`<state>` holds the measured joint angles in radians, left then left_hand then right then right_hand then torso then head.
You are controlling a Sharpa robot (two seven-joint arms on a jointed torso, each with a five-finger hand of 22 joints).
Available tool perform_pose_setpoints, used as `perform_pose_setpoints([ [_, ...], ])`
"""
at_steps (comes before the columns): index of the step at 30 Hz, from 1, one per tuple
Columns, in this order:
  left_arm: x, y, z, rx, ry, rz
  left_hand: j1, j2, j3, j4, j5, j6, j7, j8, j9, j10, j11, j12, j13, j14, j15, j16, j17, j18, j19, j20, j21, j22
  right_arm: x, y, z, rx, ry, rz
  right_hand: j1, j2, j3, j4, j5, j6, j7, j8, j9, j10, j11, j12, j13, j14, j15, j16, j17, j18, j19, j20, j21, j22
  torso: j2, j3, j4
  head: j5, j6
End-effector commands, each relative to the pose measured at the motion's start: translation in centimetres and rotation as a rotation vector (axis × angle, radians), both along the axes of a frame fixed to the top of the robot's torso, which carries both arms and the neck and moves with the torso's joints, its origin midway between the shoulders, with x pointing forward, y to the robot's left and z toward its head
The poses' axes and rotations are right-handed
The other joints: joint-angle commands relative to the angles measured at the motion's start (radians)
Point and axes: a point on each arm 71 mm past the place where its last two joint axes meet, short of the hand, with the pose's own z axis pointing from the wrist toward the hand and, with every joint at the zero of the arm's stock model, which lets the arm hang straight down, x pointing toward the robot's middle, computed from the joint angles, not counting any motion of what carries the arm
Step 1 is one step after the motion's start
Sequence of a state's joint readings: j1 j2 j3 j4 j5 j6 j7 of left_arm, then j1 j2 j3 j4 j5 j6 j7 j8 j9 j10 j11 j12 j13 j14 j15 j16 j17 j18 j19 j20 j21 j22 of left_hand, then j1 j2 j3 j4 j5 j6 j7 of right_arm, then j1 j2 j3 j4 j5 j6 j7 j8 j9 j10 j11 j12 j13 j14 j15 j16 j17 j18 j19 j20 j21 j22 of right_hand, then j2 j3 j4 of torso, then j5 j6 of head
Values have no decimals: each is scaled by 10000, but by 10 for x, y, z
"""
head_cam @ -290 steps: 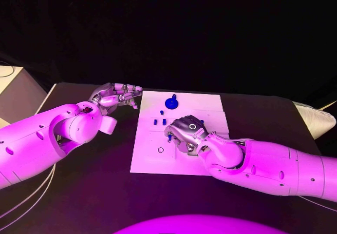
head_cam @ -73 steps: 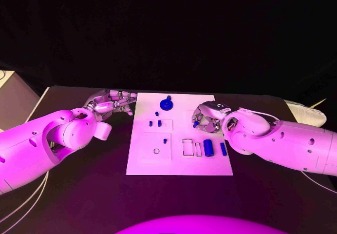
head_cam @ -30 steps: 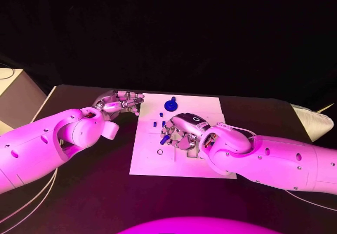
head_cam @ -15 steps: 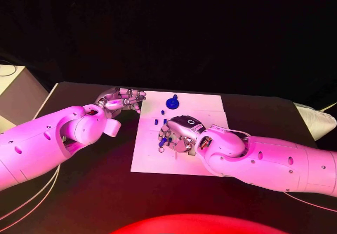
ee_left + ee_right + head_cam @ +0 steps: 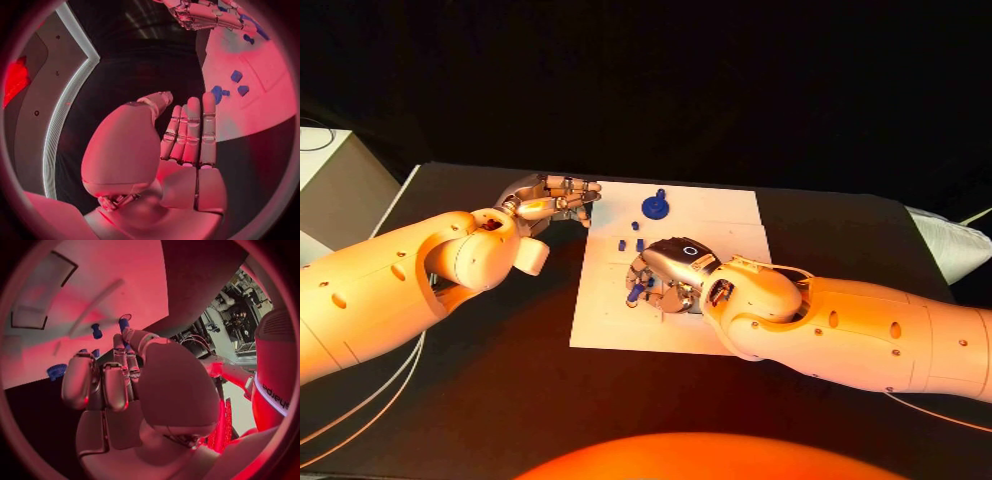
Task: Assemble the parts on the task board
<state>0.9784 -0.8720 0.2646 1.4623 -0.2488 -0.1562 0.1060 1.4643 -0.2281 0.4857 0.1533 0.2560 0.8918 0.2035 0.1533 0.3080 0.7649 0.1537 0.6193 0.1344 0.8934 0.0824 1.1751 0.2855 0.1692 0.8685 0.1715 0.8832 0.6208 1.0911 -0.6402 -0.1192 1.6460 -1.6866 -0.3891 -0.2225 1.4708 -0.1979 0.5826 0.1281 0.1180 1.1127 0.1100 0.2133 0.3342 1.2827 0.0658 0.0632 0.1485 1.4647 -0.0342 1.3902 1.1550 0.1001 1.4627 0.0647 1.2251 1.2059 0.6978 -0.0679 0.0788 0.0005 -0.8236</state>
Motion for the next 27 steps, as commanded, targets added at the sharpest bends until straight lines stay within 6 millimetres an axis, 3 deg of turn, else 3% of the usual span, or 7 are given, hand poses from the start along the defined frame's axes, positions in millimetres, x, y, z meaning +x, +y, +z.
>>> perform_pose_setpoints([
  [1, 0, -1, 1, -99, -9, -97, 106, 2, -2, -24, 33, 12, 63, 59, -14, -52, -2, 2, -15, 69, -26, -51, -11, 155, 88, -5, -32, -17, -1, 0, -2, -270, -7, 103, -32, 138, 9, -53, 33, 52, 44, 59, 479, 329, -226, 61, 14, 314, -31, 56, 2, -181, 37, -47, 56, 16, -2, 6, 3, -2, -48],
  [27, 0, 0, 0, -70, 27, -74, 106, 2, -2, -24, 33, 12, 63, 59, -14, -52, -2, 2, -15, 69, -26, -51, -11, 155, 88, -5, -32, -17, -6, 1, -5, -324, 103, 181, -86, 126, 35, -100, 50, 50, 37, 83, 510, 337, -232, 62, 26, 316, -33, 62, 9, -183, 39, -46, 67, 33, -9, -4, 4, 37, -71],
])
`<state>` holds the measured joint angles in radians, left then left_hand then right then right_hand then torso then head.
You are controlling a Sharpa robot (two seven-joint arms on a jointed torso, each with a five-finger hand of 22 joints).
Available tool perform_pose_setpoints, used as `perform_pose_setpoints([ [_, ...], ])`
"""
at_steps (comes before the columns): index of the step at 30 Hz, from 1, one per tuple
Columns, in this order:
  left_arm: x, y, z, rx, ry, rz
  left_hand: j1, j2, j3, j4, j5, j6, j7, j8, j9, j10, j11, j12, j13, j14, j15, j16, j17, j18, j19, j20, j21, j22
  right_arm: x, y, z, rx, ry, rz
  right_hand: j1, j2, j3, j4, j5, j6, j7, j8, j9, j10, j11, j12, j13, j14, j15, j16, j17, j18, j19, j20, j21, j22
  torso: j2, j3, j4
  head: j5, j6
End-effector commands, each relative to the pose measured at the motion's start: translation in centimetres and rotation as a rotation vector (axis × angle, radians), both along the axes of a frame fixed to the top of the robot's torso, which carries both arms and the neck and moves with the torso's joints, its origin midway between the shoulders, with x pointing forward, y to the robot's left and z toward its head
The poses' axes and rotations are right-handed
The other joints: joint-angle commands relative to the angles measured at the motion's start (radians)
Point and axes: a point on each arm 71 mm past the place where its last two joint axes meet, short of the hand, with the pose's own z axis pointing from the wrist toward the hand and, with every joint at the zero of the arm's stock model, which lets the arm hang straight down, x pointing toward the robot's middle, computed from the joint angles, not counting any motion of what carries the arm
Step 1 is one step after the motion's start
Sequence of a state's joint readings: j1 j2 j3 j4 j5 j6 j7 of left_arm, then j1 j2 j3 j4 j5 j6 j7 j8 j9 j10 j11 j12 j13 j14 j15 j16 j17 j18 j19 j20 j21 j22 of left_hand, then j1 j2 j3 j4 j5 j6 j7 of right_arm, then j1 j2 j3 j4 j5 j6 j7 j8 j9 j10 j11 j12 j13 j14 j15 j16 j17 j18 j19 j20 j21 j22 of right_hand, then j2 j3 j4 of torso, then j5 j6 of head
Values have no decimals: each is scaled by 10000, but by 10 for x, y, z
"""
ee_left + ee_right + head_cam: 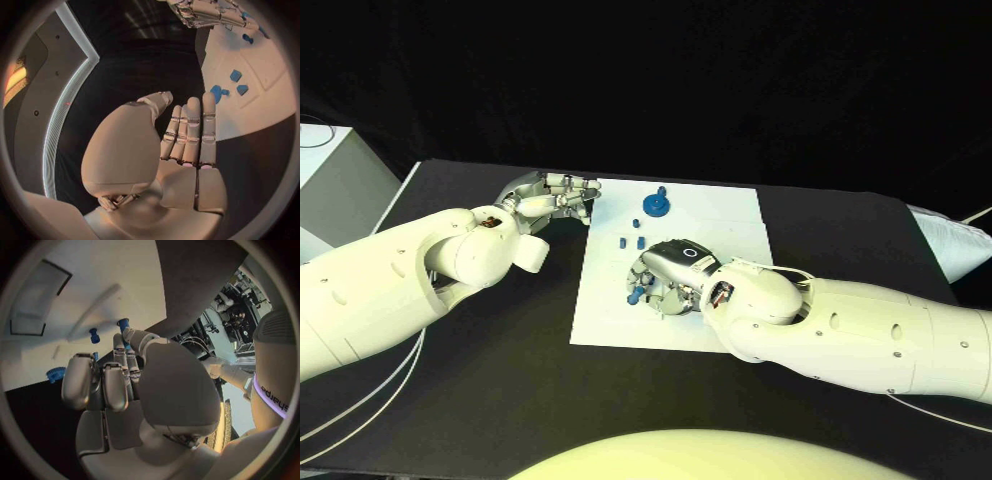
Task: Assemble the parts on the task board
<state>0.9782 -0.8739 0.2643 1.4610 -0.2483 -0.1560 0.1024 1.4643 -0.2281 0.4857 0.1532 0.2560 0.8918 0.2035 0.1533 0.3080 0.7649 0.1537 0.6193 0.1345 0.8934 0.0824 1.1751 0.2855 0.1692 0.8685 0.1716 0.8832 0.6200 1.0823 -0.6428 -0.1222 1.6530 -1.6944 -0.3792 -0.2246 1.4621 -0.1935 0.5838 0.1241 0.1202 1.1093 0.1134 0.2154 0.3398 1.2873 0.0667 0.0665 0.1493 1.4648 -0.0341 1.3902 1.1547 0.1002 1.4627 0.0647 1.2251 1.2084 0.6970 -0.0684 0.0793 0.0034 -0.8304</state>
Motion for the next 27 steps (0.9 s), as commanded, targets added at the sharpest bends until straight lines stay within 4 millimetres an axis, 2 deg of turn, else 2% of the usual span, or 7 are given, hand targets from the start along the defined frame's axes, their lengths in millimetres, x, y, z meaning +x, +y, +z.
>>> perform_pose_setpoints([
  [1, 0, -1, 1, -96, -16, -96, 106, 2, -2, -24, 33, 12, 63, 59, -14, -52, -2, 2, -15, 69, -26, -51, -11, 155, 88, -5, -32, -9, -2, 1, -1, -205, -2, 100, 1, 83, 23, -60, 28, 84, 3, 61, 453, 291, -240, 29, 18, 315, -34, 63, 12, -183, 39, -46, 67, 9, -1, 1, 0, 9, -3],
  [16, 0, -1, 1, -91, -6, -99, 126, 17, -3, -30, 32, 20, 65, 81, -16, -61, 1, 22, -36, 80, -26, -72, -22, 152, 98, -10, -23, -3, -3, 1, -2, -394, -240, 139, -53, 65, 46, -107, 28, 71, 4, 77, 480, 288, -238, 24, 27, 310, -36, 53, -16, -176, 29, -47, 40, -15, 0, -3, -2, -12, 17],
  [21, 0, -1, 1, -94, -5, -107, 126, 17, -3, -30, 32, 20, 65, 81, -16, -61, 1, 22, -36, 80, -26, -72, -22, 152, 98, -10, -23, -3, -3, 5, -3, -642, -385, 219, -259, -18, 90, -186, -3, -117, 56, 21, 506, 127, -184, -32, 25, 288, 3, 21, -90, -167, -2, -23, -24, -61, -2, -7, 0, -9, 10],
  [27, 0, -1, 1, -97, -2, -114, 125, 19, -6, -28, 31, 18, 66, 85, -18, -68, 2, 25, -43, 82, -25, -77, -24, 151, 98, -10, -22, -2, -4, 10, -9, -1154, -647, 381, -478, -226, 143, -281, -50, -297, 123, -75, 499, -34, -118, -31, 28, 272, 61, -2, -154, -165, -17, 25, -46, -58, -9, -16, 19, -9, -20],
])
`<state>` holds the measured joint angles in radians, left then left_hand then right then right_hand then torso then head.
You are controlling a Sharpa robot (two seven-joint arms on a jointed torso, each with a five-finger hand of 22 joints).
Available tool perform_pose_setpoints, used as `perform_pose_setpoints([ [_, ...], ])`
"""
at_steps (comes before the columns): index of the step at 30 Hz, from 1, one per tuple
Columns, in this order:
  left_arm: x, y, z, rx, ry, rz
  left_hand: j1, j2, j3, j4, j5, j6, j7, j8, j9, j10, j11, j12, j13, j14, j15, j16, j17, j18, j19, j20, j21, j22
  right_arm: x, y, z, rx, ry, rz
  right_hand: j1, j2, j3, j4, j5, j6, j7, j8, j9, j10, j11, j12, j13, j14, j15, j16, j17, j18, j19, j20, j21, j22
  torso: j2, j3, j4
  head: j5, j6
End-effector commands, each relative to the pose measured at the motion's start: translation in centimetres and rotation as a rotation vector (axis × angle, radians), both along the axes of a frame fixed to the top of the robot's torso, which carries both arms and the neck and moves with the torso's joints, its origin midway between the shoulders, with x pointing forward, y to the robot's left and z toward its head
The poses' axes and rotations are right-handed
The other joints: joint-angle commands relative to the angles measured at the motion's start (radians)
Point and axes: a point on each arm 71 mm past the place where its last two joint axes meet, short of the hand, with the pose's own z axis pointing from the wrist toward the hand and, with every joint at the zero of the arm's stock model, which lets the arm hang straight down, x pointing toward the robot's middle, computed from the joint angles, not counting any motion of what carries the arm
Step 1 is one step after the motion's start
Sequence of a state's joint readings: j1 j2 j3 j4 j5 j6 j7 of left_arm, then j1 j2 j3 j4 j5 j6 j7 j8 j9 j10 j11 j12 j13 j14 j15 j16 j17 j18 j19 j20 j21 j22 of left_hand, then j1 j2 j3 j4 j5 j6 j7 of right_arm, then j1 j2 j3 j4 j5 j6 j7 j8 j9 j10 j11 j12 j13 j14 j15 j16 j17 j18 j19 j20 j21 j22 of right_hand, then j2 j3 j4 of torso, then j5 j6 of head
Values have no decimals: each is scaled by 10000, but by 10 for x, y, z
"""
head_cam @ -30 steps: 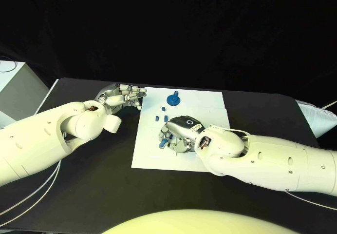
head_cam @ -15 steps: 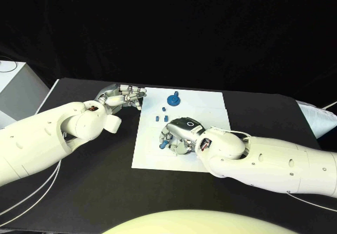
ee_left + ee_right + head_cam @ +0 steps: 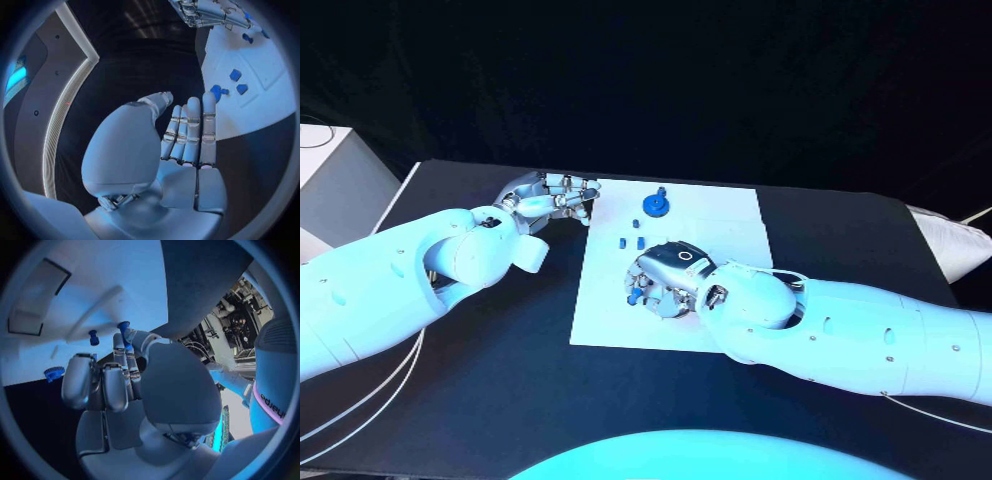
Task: Assemble the parts on the task board
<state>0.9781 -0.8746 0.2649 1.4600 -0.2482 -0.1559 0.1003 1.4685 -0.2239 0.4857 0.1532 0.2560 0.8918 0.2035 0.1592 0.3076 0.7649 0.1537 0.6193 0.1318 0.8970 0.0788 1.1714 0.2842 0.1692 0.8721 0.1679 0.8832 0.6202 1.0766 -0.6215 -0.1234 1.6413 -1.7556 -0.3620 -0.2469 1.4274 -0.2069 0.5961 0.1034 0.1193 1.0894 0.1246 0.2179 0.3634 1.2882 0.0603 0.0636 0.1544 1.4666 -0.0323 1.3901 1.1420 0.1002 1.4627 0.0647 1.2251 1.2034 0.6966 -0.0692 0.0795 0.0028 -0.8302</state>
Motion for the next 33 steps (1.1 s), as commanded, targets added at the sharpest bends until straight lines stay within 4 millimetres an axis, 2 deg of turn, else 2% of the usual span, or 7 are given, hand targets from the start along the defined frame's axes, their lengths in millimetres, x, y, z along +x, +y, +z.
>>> perform_pose_setpoints([
  [1, 0, -2, 1, -107, -19, -129, 83, -23, -6, -28, 31, 18, 66, 26, -14, -68, 2, 25, -16, 46, 11, -40, -11, 152, 62, 26, -22, -4, -3, 3, -7, -793, -335, 258, -168, -124, 33, -80, -42, -127, 25, -120, 257, -76, -40, -4, -26, 250, 55, -7, -40, -165, -21, 34, -50, -8, -6, -9, 21, -5, -23],
  [16, 0, -1, 1, -98, -19, -109, 83, -23, -6, -28, 31, 18, 66, 26, -14, -68, 2, 25, -16, 46, 11, -40, -11, 152, 62, 26, -22, -4, -8, 8, -10, -590, -430, 483, -958, -790, -199, 103, 256, -708, 216, -532, 127, -637, 168, -22, -130, 228, 230, -7, -106, -146, -62, 190, -166, -65, -12, 10, -18, 40, 32],
  [20, 0, -1, 1, -94, -15, -103, 83, -23, -6, -28, 31, 18, 66, 26, -14, -68, 2, 25, -16, 46, 11, -40, -11, 152, 62, 26, -22, -4, -7, 5, -10, -516, -487, 371, -1028, -810, -527, 64, 191, -1033, 318, -743, 53, -1170, 293, -24, -218, 183, 330, -62, -244, -87, -164, 280, -457, -329, -12, 10, -11, 24, 41],
  [22, 0, -1, 1, -90, -10, -100, 83, -23, -6, -28, 31, 18, 66, 26, -14, -68, 2, 25, -16, 46, 11, -40, -11, 152, 62, 26, -22, -4, -6, 4, -10, -457, -539, 302, -915, -757, -832, 4, 175, -1387, 475, -969, -38, -1636, 431, 24, -309, 117, 437, -157, -468, 21, -368, 377, -1011, -842, 0, 8, -7, 14, 55],
  [26, 0, -1, 1, -80, 7, -99, 83, -23, -6, -28, 31, 18, 66, 26, -14, -68, 2, 25, -16, 46, 11, -40, -11, 152, 62, 26, -22, -4, -4, 2, -9, -274, -666, 186, -500, -467, -1975, 103, 181, -1972, 535, -1339, -179, -2543, 516, 197, -525, -249, 519, -696, -1480, 244, -795, 488, -2203, -1900, 4, 15, -7, -3, 71],
  [28, 0, -1, 0, -78, 12, -98, 87, -23, -9, -28, 31, 14, 66, 30, -16, -73, 2, 31, -24, 48, 11, -47, -14, 151, 61, 26, -22, -4, -4, 1, -8, -183, -725, 129, 113, -148, -3311, 502, 194, -2437, 520, -1486, -300, -3195, 544, 490, -698, -474, 517, -997, -2065, 370, -987, 480, -2961, -2545, 7, 17, -8, -8, 88],
  [33, 0, -1, 0, -78, 15, -101, 87, -23, -9, -28, 31, 14, 66, 30, -16, -73, 2, 31, -24, 48, 11, -47, -14, 151, 61, 26, -22, -4, -2, -1, -7, -57, -818, -58, 889, -156, -4224, 1449, 184, -2753, 498, -1472, -435, -3742, 559, 953, -814, -582, 555, -1119, -2394, 408, -996, 513, -3388, -2879, 7, 12, -10, -25, 89],
])
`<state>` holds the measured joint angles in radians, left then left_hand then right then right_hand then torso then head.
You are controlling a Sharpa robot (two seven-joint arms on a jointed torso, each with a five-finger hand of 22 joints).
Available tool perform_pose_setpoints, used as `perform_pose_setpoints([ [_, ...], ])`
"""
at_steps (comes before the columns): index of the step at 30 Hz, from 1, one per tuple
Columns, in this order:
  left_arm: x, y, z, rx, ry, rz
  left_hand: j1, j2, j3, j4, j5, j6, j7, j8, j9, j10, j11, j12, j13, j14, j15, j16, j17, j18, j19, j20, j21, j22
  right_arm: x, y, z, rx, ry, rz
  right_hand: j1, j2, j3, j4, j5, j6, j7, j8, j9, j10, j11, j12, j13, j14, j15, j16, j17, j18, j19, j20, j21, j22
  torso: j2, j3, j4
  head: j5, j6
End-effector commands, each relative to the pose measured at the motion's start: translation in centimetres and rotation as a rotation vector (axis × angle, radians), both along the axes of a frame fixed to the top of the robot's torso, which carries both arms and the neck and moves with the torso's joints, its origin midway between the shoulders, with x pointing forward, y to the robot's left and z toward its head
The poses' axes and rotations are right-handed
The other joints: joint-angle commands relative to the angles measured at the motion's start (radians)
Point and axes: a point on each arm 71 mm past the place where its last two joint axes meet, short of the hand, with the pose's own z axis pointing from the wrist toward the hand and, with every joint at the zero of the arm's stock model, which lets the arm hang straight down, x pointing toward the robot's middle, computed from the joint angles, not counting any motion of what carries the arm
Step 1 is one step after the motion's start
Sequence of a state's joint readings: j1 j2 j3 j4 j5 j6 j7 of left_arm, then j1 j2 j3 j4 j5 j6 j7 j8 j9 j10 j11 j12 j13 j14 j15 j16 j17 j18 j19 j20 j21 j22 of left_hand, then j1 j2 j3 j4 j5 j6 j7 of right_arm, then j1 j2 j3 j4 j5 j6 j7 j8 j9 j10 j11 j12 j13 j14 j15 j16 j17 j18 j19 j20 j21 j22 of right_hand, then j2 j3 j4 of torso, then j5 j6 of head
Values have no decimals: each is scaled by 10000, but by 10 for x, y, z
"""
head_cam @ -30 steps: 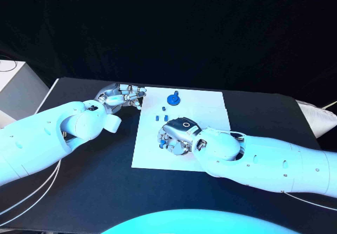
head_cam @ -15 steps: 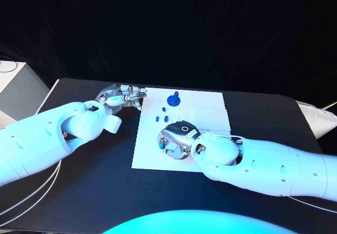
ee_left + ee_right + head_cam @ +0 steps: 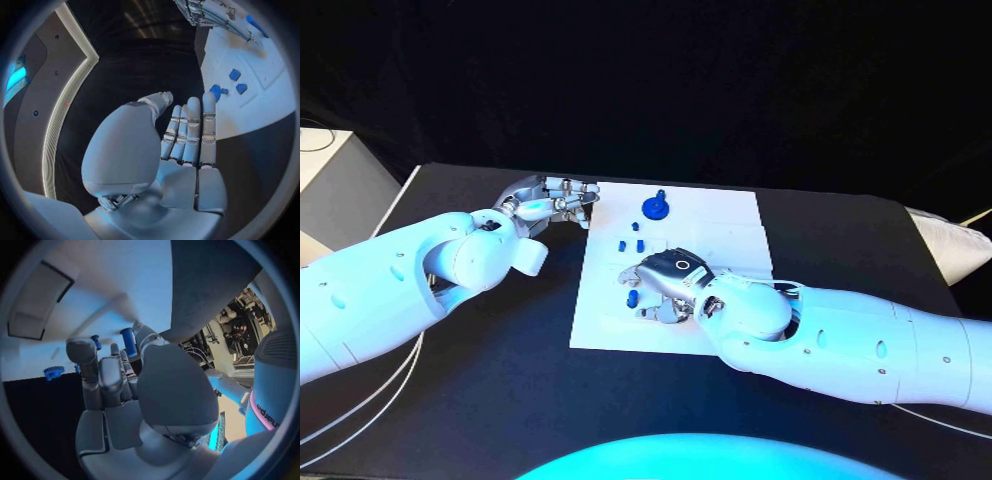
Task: Assemble the parts on the task board
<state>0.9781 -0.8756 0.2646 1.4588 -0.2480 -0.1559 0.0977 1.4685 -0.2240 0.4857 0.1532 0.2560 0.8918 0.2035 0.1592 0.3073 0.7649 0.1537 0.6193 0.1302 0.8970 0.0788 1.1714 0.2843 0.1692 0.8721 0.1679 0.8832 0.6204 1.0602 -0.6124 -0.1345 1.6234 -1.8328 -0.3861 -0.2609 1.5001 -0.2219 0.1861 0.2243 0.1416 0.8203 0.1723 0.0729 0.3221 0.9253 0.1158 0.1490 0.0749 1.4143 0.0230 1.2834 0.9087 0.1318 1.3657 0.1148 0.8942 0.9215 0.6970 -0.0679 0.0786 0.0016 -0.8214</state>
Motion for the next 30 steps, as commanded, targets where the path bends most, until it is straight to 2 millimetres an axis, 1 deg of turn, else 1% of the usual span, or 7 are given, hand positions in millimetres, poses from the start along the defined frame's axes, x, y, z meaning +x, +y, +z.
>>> perform_pose_setpoints([
  [1, 0, -2, 1, -99, -14, -119, 87, -23, -9, -29, 31, 14, 67, 31, -13, -73, 2, 31, -8, 49, 10, -47, -16, 151, 61, 26, -22, -6, 1, -2, 2, 231, -291, -159, 287, -25, -197, 419, -38, -76, 14, -14, -37, -170, 6, 193, -27, -65, 3, -55, -84, 93, -14, 13, -115, -82, 3, -2, -1, -13, 1],
  [12, 0, -1, 1, -95, -5, -125, 87, -23, -9, -29, 31, 14, 67, 31, -13, -73, 2, 31, -8, 49, 10, -47, -16, 151, 61, 26, -22, -6, 3, -18, 8, 905, -321, -563, 445, -19, -318, 666, -24, -197, 64, -20, -100, -140, -26, 517, -17, -41, -20, -54, -135, 99, 38, -1, -191, -126, -11, -6, 10, -93, 35],
  [19, -1, 0, 1, -149, -71, -98, 84, -29, -15, -26, 30, 7, 68, 32, -16, -83, 4, 33, -16, 48, 12, -54, -19, 150, 58, 27, -24, -6, 15, -58, 30, 2868, 1210, -1749, 412, 234, 116, 632, 97, 916, 151, 525, 10, 1310, -65, 1354, 73, 219, -69, 168, 310, 16, 304, -52, 177, 242, -38, -6, -47, -214, 59],
  [26, -5, 2, -2, -266, -82, -50, 74, -28, -21, -19, 29, 3, 66, 32, -17, -67, 3, 45, -15, 49, 13, -56, -20, 149, 57, 28, -26, -7, 28, -115, 45, 3829, 3103, -3404, -360, 43, 367, 638, 186, 1687, -358, 1051, 105, 3408, -654, 2530, 852, 600, -509, 859, 1768, -181, 710, -409, 1350, 1368, -116, 5, -199, -408, 117],
  [28, -8, 2, -4, -290, -56, -49, 74, -28, -21, -19, 29, 3, 66, 32, -17, -67, 3, 45, -15, 49, 13, -56, -20, 149, 57, 28, -26, -7, 29, -129, 44, 3709, 3558, -3820, -783, 51, 149, 597, 205, 1829, -557, 1275, 254, 3896, -867, 4728, 2999, 659, -686, 904, 1919, -307, 912, -615, 1980, 1977, -138, 15, -245, -482, 125],
  [29, -9, 2, -5, -305, -45, -54, 73, -26, -21, -17, 29, 2, 65, 32, -18, -55, 0, 53, -14, 50, 13, -57, -20, 149, 56, 28, -27, -7, 28, -138, 43, 3571, 3802, -4101, -1025, 58, -91, 530, 220, 1906, -849, 1520, 472, 4414, -851, 9368, 8302, 849, -806, 1271, 2637, -435, 1064, -717, 2540, 2519, -148, 22, -269, -504, 131],
  [30, -10, 2, -5, -318, -35, -63, 73, -26, -21, -17, 29, 2, 65, 32, -18, -55, 0, 53, -14, 50, 13, -57, -20, 149, 56, 28, -27, -7, 28, -143, 43, 3434, 3960, -4275, -1192, 240, -118, 674, 208, 1888, -579, 1585, 539, 4453, -914, 10390, 9694, 903, -845, 1433, 3035, -500, 1103, -660, 2797, 2777, -157, 24, -280, -513, 129],
])
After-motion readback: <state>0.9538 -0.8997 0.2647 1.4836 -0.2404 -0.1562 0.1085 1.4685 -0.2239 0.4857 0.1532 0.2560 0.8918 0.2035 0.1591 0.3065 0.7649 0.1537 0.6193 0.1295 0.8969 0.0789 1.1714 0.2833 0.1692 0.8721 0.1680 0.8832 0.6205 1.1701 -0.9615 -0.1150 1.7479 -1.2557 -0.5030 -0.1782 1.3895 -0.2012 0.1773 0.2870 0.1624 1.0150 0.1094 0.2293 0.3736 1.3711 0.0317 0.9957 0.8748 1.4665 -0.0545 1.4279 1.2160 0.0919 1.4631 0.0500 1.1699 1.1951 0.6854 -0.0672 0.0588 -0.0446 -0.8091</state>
